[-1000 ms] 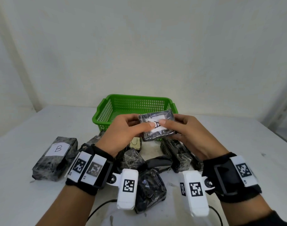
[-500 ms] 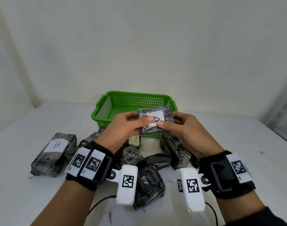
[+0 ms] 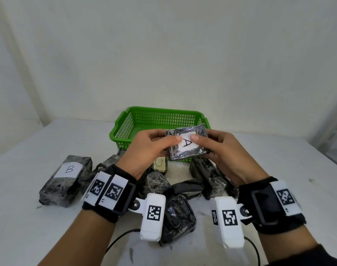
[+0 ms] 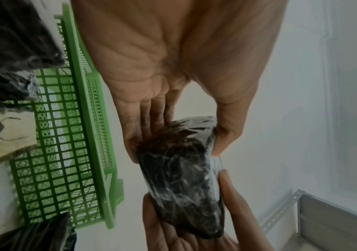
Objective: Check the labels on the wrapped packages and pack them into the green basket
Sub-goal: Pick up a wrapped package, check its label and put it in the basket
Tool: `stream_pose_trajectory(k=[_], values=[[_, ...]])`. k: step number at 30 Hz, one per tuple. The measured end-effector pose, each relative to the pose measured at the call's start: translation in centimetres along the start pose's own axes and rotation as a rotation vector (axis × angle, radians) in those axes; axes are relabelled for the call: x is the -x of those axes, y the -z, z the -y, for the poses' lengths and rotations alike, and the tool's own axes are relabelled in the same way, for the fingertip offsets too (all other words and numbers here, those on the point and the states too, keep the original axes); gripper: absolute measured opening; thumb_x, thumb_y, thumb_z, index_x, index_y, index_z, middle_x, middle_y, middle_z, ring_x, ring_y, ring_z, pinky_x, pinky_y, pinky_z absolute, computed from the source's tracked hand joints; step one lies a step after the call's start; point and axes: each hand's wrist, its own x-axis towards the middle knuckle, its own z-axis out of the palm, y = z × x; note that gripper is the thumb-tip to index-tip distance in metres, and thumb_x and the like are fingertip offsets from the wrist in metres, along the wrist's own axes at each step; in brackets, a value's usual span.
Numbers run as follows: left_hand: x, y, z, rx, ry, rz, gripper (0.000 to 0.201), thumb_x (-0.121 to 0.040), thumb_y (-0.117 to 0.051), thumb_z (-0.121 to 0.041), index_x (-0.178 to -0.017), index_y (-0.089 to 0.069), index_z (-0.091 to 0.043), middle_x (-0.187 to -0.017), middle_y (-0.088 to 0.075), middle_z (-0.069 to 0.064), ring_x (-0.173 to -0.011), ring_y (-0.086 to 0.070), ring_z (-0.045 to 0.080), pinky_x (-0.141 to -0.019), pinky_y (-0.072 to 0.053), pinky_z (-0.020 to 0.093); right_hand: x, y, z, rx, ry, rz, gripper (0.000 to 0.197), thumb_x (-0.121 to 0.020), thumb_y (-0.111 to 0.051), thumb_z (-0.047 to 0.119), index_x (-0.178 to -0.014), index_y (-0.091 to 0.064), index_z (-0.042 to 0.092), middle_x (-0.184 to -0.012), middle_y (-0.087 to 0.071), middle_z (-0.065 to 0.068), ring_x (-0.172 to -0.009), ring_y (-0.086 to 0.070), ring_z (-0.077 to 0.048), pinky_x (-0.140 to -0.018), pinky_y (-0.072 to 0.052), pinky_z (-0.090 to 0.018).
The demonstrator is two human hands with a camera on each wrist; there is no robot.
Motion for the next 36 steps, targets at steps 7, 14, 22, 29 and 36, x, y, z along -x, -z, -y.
stream_pose_trajectory(k=[7,14,22,29,36], values=[[-0.2,0.1,-0.1,0.019,0.07,0.025,0.041,-0.079,-0.076,-0.006,-0.117,-0.065,0.004,-0.114,-0.073,0.017,-0.106,-0.071,0.031,-0.095,-0.056,0.044,-0.5,0.4,-0.7,0.099,0.048,-0.039,0.087,-0.056,-0.099,0.043,-0.131,-0.069,0.011,-0.124,-0.076,-0.005,-0.122,-0.07,-0.024,-0.112,-0.05,-0.045],[-0.1,1.2,-0.1,-0.218,0.037,0.07,0.054,-0.063,-0.09,-0.01,-0.112,-0.07,-0.019,-0.111,-0.074,0.003,-0.098,-0.074,0.025,-0.094,-0.057,0.046,-0.1,-0.1,0.5,0.041,0.105,-0.002,0.055,-0.077,-0.085,0.036,-0.13,-0.073,0.024,-0.125,-0.076,-0.003,-0.116,-0.072,-0.02,-0.098,-0.056,-0.034],[-0.2,1.0,0.7,-0.104,-0.021,0.043,0.071,-0.055,-0.088,-0.007,-0.121,-0.064,-0.011,-0.119,-0.072,0.003,-0.111,-0.07,0.02,-0.105,-0.05,0.045,0.5,-0.6,1.0,-0.13,-0.144,0.057,0.035,-0.084,-0.068,0.043,-0.107,-0.077,0.018,-0.11,-0.077,-0.011,-0.106,-0.072,-0.032,-0.1,-0.056,-0.043],[0.4,0.4,-0.1,-0.009,0.018,0.221,0.099,-0.049,-0.094,-0.049,-0.133,-0.058,-0.01,-0.128,-0.068,0.006,-0.118,-0.066,0.022,-0.102,-0.051,0.038,0.6,-0.7,1.0,-0.122,-0.082,0.096,0.041,-0.078,-0.073,0.03,-0.112,-0.075,0.008,-0.111,-0.079,-0.01,-0.102,-0.073,-0.018,-0.096,-0.058,-0.035],[-0.1,-0.3,0.1,0.033,0.022,0.126,0.056,-0.065,-0.083,-0.03,-0.113,-0.071,-0.004,-0.114,-0.074,0.012,-0.11,-0.07,0.027,-0.097,-0.054,0.04,0.8,-0.7,0.9,-0.117,-0.058,0.117,0.043,-0.076,-0.074,0.031,-0.112,-0.076,0.008,-0.11,-0.08,-0.007,-0.099,-0.075,-0.013,-0.087,-0.06,-0.023]])
